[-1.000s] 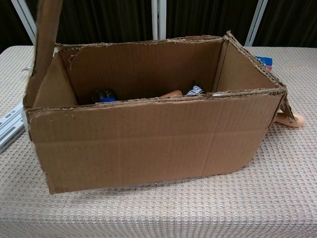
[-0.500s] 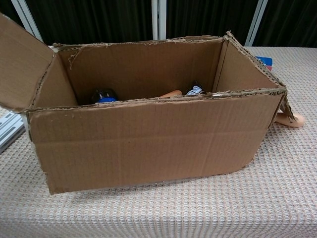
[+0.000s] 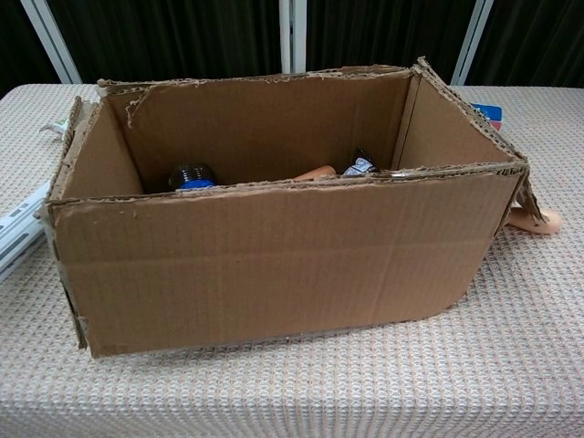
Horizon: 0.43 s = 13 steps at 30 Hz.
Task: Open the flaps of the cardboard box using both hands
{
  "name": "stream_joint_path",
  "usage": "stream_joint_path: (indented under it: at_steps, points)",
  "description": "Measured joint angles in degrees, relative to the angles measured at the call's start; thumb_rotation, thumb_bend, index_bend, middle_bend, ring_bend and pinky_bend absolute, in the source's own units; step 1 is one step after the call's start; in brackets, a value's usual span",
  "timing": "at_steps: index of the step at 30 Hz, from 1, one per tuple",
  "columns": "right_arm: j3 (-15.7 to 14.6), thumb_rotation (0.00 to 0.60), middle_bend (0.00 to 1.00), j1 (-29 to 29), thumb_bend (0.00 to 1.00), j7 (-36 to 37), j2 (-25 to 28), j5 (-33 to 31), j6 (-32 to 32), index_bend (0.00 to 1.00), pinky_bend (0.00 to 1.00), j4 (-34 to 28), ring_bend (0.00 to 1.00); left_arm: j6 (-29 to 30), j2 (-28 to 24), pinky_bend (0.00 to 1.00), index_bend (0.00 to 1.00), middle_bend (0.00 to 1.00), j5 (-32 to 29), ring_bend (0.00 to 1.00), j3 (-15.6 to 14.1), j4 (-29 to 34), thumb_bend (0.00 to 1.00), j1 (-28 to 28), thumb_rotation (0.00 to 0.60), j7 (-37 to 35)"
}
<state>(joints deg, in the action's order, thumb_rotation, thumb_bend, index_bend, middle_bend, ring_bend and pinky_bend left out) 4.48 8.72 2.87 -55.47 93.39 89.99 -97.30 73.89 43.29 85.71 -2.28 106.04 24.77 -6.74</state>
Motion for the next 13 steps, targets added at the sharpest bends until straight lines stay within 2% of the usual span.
stream_joint_path:
  at_steps: [3,6,10,13]
  points:
    - [-1.82,0.6,0.0,-3.58,0.54,-1.87,-4.53,-3.06,0.82,0.0,0.0,4.85,0.0,6.85,5.37,0.18,0.03,0.02,-2.2,0.04,-0.93,-2.97,0.0,-6.65,0.154,4.55]
    - [-2.46,0.6,0.0,-6.24,0.54,0.22,-7.95,-6.16,1.72,0.0,0.0,9.9,0.0,10.9,9.75,0.18,0.03,0.02,-4.15,0.04,-1.82,-7.17,0.0,-12.1,0.158,7.14]
    - [-2.36,0.6,0.0,-8.59,0.54,5.1,-11.0,-9.48,2.25,0.0,0.0,15.2,0.0,12.29,12.27,0.18,0.03,0.03,-4.91,0.04,-2.52,-11.48,0.0,-15.09,0.159,7.61]
    - [-1.81,0.6,0.0,-9.26,0.54,7.53,-12.17,-10.69,2.19,0.0,0.0,16.7,0.0,12.17,12.77,0.18,0.03,0.03,-4.83,0.04,-2.39,-12.52,0.0,-15.7,0.16,7.09]
